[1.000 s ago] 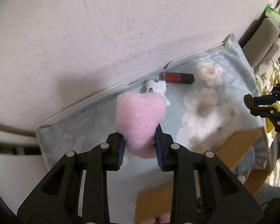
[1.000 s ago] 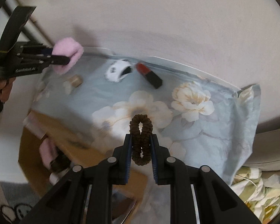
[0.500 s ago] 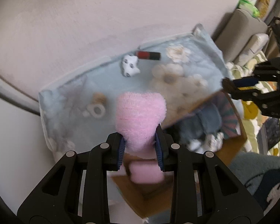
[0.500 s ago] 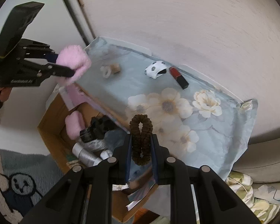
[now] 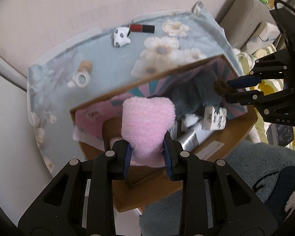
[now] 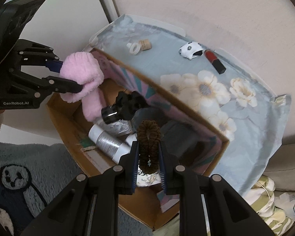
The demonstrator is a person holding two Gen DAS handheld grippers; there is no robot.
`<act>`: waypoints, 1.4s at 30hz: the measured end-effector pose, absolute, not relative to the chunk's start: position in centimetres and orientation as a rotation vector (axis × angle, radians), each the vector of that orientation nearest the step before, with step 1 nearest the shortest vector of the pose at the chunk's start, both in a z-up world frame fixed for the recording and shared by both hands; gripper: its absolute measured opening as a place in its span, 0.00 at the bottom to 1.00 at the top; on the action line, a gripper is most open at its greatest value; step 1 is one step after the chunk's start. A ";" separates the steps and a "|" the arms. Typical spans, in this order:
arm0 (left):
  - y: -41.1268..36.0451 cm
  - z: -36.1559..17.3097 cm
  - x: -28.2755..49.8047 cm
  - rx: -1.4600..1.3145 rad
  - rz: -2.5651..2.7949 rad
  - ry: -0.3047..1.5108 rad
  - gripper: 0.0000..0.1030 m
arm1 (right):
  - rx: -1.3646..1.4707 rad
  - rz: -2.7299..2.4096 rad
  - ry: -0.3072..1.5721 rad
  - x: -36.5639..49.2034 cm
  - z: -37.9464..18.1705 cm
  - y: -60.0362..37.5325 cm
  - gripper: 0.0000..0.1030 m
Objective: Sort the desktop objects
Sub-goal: 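Carry pink pad and brown hair tie into the box and release both, then move both open grippers back toward the wooden-lid jar and lipstick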
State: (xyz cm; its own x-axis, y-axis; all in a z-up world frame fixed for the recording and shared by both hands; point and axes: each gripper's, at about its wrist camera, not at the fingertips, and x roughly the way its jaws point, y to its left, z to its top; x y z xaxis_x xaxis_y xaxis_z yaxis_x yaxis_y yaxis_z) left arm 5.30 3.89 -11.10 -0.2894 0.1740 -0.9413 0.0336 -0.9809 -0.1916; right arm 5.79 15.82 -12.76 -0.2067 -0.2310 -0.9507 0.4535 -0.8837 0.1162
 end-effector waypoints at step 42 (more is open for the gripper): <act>3.5 -10.5 6.0 -1.812 2.446 -0.024 1.00 | 1.798 -2.220 -0.123 5.0 -15.0 16.4 0.99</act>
